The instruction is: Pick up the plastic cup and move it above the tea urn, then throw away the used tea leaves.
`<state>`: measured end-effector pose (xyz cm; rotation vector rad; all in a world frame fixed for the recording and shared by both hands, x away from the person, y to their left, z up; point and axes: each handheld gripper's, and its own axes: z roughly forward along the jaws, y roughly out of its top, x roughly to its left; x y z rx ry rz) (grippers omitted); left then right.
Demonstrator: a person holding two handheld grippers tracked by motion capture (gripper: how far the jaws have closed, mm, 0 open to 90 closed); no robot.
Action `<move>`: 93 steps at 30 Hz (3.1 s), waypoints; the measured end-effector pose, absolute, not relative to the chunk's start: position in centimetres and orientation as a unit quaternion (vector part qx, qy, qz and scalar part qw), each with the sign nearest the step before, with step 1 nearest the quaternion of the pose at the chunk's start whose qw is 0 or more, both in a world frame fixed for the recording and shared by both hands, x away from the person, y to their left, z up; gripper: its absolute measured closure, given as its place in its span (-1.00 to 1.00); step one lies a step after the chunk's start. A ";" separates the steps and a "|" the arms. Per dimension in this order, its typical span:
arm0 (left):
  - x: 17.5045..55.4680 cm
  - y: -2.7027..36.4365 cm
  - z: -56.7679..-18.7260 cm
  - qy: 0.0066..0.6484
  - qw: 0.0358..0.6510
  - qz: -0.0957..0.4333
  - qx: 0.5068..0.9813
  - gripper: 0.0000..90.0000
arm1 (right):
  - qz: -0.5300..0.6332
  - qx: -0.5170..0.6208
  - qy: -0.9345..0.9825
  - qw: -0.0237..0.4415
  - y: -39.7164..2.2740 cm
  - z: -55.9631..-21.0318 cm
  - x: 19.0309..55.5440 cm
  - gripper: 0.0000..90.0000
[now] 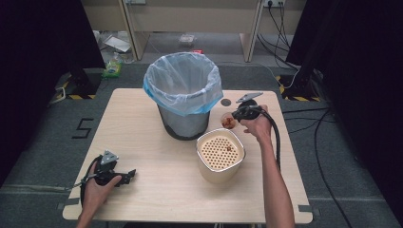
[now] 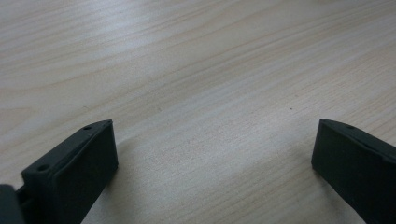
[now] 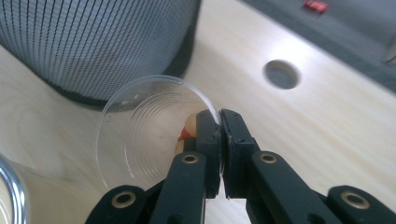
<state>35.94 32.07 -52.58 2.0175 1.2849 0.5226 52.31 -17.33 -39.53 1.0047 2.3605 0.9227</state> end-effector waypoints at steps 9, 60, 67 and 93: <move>35.9 32.1 -52.6 0.494 0.340 0.201 0.775 -1.00 | 0.345 0.359 0.827 0.261 -19.0 -37.0 50.7 0.94; 35.9 32.1 -52.6 0.494 0.340 0.201 0.775 -1.00 | 0.360 0.141 0.712 0.587 -15.0 -37.7 37.9 0.94; 35.9 32.1 -52.6 0.494 0.340 0.201 0.775 -1.00 | 0.335 0.105 0.693 0.629 -14.5 -39.2 36.0 0.95; 35.9 32.1 -52.6 0.494 0.340 0.201 0.775 -1.00 | 0.294 0.000 0.644 0.706 -12.0 -40.5 34.7 0.96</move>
